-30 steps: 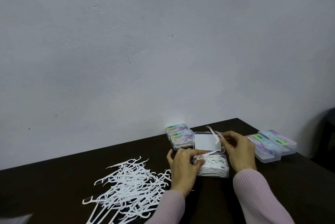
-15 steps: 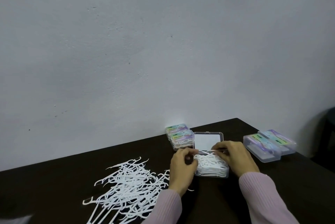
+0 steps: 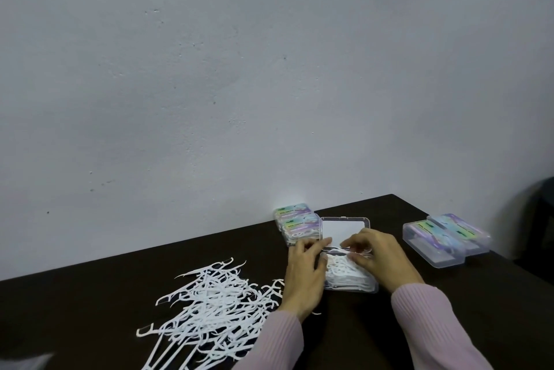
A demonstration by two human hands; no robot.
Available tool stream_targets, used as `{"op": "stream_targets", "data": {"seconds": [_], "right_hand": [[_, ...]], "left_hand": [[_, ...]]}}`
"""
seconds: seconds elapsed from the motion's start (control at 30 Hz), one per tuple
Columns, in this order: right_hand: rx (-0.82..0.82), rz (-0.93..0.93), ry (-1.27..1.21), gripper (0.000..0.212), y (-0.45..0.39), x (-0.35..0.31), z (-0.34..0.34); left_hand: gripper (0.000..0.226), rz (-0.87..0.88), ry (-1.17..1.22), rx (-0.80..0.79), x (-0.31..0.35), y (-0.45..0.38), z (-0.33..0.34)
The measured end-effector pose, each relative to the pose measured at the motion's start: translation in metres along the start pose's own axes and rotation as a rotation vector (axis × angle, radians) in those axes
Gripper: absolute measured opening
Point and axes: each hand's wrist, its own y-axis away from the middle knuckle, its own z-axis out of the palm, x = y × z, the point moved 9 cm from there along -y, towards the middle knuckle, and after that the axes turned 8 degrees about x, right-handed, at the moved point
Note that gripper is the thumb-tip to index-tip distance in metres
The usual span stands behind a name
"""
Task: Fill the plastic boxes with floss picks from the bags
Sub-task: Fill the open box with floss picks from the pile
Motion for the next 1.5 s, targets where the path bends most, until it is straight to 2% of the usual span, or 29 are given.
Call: {"op": "stream_targets", "data": {"seconds": [0.17, 0.33, 0.5, 0.67, 0.77, 0.9, 1.0, 1.1, 1.23, 1.4, 1.5], "right_hand": [[0.022, 0.067, -0.016, 0.021, 0.002, 0.010, -0.004], [-0.110, 0.155, 0.042, 0.029, 0.007, 0.023, 0.004], [-0.118, 0.170, 0.076, 0.024, 0.006, 0.026, 0.003], [-0.138, 0.163, -0.005, 0.024, 0.005, 0.022, 0.007], [-0.079, 0.155, -0.059, 0.022, 0.003, 0.022, 0.002], [0.056, 0.219, -0.072, 0.015, 0.001, 0.033, -0.014], [0.012, 0.254, -0.066, 0.012, 0.003, 0.037, -0.009], [-0.012, 0.268, -0.051, 0.015, 0.003, 0.040, -0.004], [0.021, 0.264, 0.006, 0.010, 0.002, 0.042, -0.007], [0.011, 0.266, -0.007, 0.017, 0.002, 0.043, -0.005], [0.007, 0.272, 0.014, 0.012, 0.002, 0.044, -0.005]], "left_hand": [[0.036, 0.036, -0.112, -0.092, -0.001, 0.002, 0.009], [0.042, 0.047, -0.188, -0.154, 0.001, 0.005, 0.015], [0.041, 0.060, -0.230, -0.184, 0.000, 0.006, 0.020], [0.031, 0.066, -0.194, -0.088, 0.001, 0.003, 0.009], [0.032, 0.056, -0.147, -0.046, 0.001, 0.003, 0.004], [0.029, -0.014, 0.038, 0.036, -0.001, 0.001, -0.003], [0.026, -0.117, 0.207, 0.070, -0.007, 0.002, -0.005], [0.028, -0.135, 0.224, 0.021, -0.005, 0.004, -0.001], [0.035, -0.064, 0.107, -0.093, 0.001, 0.008, 0.011], [0.034, -0.055, 0.066, -0.131, 0.001, 0.009, 0.016], [0.032, -0.055, 0.058, -0.140, 0.001, 0.009, 0.017]]}}
